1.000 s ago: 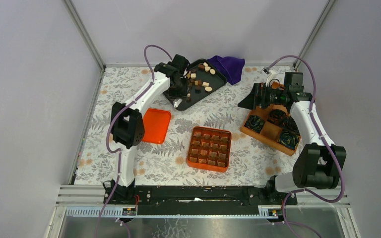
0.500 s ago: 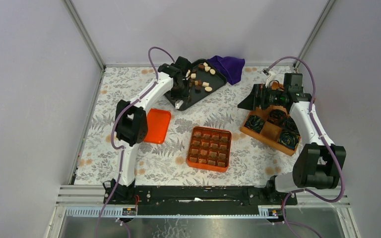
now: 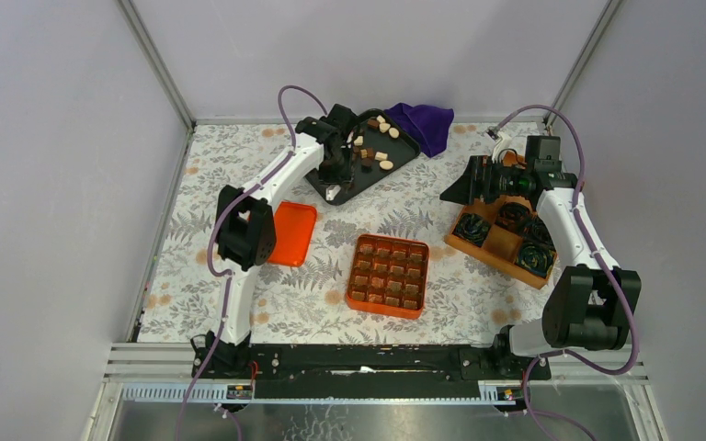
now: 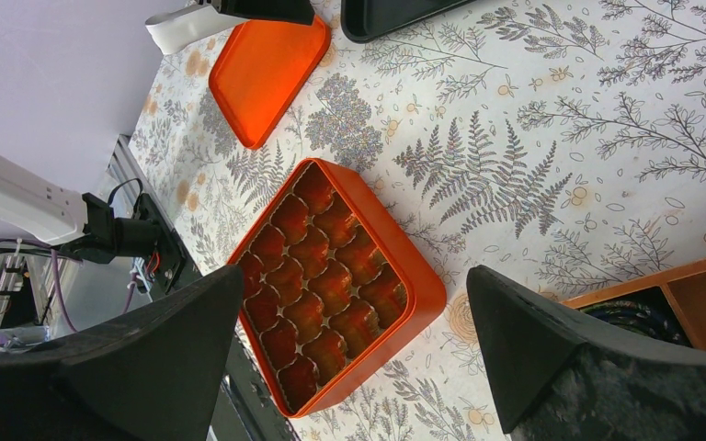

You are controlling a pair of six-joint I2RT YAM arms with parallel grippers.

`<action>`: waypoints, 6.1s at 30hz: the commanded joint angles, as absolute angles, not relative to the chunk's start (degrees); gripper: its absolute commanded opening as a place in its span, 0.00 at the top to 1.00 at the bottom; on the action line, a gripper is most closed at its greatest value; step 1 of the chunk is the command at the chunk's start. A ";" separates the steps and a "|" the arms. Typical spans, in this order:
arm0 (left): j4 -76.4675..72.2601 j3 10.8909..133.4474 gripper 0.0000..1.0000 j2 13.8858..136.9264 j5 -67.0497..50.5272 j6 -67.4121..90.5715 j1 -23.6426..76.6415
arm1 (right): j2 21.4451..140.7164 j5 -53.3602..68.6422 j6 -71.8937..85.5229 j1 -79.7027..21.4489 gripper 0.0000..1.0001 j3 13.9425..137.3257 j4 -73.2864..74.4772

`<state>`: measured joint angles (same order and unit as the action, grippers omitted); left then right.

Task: Pack the chocolate
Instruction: Pick up the fake chocolate from the plate, then place the fake chocolate in the packing box, then pick up the fake chocolate from the plate.

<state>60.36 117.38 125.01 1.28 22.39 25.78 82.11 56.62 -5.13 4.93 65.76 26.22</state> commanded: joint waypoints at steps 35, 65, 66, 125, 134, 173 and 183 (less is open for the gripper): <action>58.63 84.18 1.00 79.87 -13.84 27.18 37.54 | 81.55 57.73 -7.29 5.10 0.00 66.58 26.03; 64.82 81.83 0.84 87.15 -3.95 27.60 45.97 | 80.95 57.12 -7.83 5.10 0.00 65.38 25.80; 64.86 81.74 0.82 87.30 -3.95 27.52 45.94 | 81.01 57.19 -7.76 5.10 0.00 65.39 25.71; 52.63 101.50 0.66 107.87 -10.98 14.11 18.71 | 82.16 58.03 -7.91 5.10 0.00 65.74 25.14; 55.55 105.19 0.62 113.19 -10.46 12.68 19.57 | 82.19 58.10 -8.01 5.10 0.00 65.49 25.06; 64.25 112.91 0.55 120.66 -3.01 11.86 23.99 | 81.83 58.66 -7.67 5.10 0.00 64.77 24.57; 65.65 114.49 0.55 121.85 -2.47 12.19 24.65 | 81.76 58.98 -7.52 5.10 0.00 64.78 24.43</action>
<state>64.36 111.96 120.86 -3.57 12.86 24.05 82.46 56.71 -7.09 4.93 64.40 26.24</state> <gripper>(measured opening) 0.453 0.994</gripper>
